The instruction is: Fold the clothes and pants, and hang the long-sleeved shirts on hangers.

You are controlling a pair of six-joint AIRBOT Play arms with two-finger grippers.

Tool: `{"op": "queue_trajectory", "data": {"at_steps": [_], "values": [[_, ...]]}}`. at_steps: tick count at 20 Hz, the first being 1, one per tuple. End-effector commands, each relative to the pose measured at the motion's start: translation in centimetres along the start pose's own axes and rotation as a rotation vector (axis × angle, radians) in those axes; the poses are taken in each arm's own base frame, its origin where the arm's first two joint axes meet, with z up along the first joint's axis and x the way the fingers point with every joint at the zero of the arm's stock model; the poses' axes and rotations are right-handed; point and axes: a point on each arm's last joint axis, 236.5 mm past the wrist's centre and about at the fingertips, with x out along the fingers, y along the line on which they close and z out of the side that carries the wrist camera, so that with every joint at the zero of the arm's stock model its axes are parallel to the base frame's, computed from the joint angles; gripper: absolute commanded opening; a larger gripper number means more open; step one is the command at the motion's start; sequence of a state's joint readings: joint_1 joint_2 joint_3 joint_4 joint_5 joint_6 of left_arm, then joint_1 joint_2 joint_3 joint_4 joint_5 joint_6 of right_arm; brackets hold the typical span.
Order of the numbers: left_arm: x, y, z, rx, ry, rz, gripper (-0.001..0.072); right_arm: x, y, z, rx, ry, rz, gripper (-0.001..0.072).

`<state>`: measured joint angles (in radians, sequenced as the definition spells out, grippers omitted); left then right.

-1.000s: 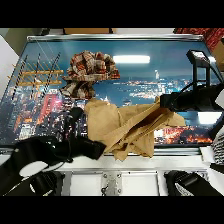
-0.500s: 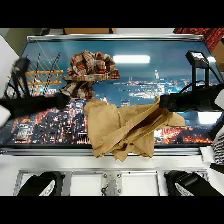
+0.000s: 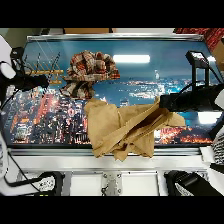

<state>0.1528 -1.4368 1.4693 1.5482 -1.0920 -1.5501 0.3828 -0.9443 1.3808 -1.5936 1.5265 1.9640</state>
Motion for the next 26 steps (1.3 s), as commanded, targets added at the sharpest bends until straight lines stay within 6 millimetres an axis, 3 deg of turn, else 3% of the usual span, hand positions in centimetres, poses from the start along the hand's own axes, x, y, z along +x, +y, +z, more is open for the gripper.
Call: {"op": "queue_trajectory", "data": {"at_steps": [1,5,11,17,26], "values": [[6.6,2.8,2.6,0.092,-0.016,0.092,0.0615,0.0,0.0,0.0,-0.001,0.002,0.001,0.0017],[11.7,4.0,4.6,0.15,-0.031,0.135,0.0615,0.0,0.0,0.0,-0.001,0.001,0.001,0.0017],[17.2,4.9,4.4,0.167,0.063,0.16,0.0615,0.0,0.0,0.0,-0.001,0.001,0.001,0.0017],[20.2,6.3,2.5,0.22,0.137,0.2,0.0615,0.0,0.0,0.0,-0.001,0.001,0.001,0.0017],[21.6,6.6,1.2,0.202,0.169,0.19,0.0614,0.0,0.0,0.0,-0.001,0.001,0.001,0.0017]]}}
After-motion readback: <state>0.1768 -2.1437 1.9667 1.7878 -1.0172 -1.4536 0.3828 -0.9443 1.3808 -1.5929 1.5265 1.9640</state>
